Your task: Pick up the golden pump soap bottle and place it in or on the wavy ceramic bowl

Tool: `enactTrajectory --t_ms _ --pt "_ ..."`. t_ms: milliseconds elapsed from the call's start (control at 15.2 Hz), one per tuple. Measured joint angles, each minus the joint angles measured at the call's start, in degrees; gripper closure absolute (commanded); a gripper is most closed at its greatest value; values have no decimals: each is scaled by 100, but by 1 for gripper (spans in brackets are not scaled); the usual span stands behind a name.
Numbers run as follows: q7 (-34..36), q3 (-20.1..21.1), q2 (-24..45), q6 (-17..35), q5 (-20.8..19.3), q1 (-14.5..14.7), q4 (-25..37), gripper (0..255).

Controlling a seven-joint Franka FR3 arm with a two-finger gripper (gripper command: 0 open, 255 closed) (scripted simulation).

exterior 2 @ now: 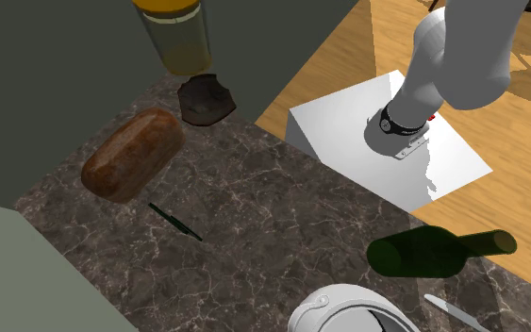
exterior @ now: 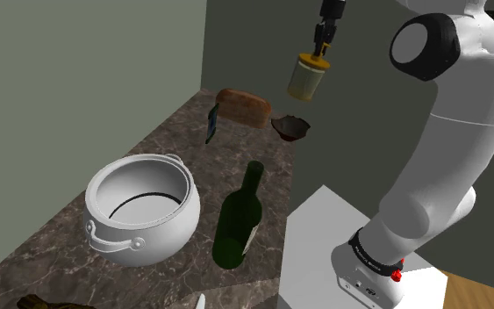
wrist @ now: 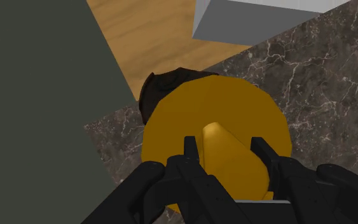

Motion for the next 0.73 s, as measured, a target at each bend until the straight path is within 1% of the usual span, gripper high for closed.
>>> enactTrajectory --t_ms 198,726 --pt "-107 -32 -6 143 -6 -65 -146 255" --pt "-80 -27 -278 911 -62 -6 -1185 255"
